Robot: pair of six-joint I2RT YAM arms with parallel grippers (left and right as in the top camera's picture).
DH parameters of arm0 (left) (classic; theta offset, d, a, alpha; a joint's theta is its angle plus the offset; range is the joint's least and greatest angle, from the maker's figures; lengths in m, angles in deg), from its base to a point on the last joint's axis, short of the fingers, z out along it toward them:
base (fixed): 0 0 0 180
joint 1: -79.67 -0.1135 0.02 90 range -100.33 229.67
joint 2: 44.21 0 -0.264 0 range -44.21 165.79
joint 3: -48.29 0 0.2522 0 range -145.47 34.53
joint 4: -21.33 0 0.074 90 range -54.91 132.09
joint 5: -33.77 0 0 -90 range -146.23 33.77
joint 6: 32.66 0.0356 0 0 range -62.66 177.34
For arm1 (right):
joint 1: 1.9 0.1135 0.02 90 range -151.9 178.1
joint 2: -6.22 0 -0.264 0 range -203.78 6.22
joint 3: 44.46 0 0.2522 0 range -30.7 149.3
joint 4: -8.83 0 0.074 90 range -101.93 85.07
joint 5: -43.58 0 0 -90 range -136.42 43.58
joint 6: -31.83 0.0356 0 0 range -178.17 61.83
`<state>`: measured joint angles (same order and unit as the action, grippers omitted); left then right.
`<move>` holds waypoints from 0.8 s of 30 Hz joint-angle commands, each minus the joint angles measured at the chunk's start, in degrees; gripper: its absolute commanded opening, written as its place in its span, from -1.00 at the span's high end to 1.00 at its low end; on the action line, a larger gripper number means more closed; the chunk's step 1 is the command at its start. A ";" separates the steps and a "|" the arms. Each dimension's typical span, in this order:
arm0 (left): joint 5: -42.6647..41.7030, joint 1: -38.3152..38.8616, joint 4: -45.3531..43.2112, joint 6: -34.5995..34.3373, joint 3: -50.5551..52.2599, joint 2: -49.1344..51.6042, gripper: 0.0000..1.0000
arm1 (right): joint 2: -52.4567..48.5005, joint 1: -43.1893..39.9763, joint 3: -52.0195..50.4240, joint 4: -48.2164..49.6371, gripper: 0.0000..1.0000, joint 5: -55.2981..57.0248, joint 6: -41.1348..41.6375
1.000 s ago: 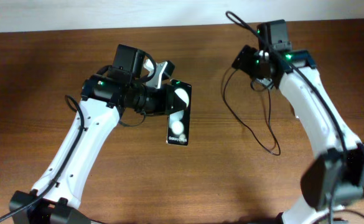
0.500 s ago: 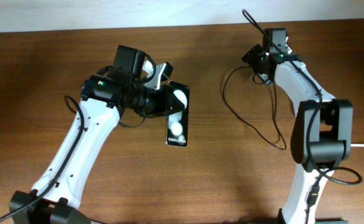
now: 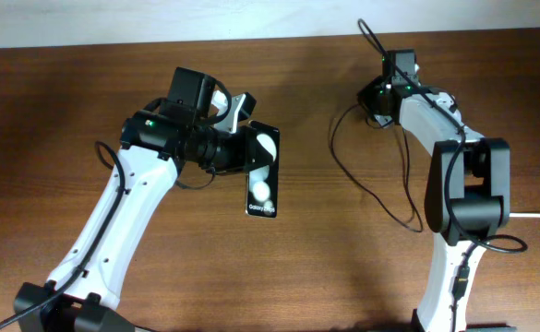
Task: Plug charger to phone and switch on socket
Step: 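Release the phone from the right gripper and move it to the power strip, then grasp the black charging cable's USB-C end with the right gripper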
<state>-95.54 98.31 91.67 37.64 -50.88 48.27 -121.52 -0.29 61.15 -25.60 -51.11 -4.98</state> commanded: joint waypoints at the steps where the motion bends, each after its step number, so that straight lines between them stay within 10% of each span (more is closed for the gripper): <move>1: 0.15 0.13 -0.07 -0.61 -1.55 0.09 1.00 | -0.94 2.51 1.01 -0.83 0.85 -9.46 -17.90; 7: 0.15 0.11 -0.07 -0.61 -1.55 0.09 1.00 | -0.68 9.62 0.98 -28.96 0.92 -9.79 -27.91; 11: 0.15 0.13 -0.04 -0.61 -1.55 0.09 1.00 | -0.68 13.46 1.01 -33.64 -0.08 5.90 -27.87; 13: 0.15 0.13 -0.04 -0.61 -1.55 0.09 1.00 | -0.68 13.35 1.01 -31.65 -0.22 10.67 -27.34; 24: 0.15 0.11 -0.07 -0.61 -1.55 0.09 1.00 | -1.95 13.22 0.94 -24.92 -0.02 7.28 -23.58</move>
<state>-94.53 98.31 91.67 37.61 -50.88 48.27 -120.47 12.01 63.03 -50.36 -41.78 -29.42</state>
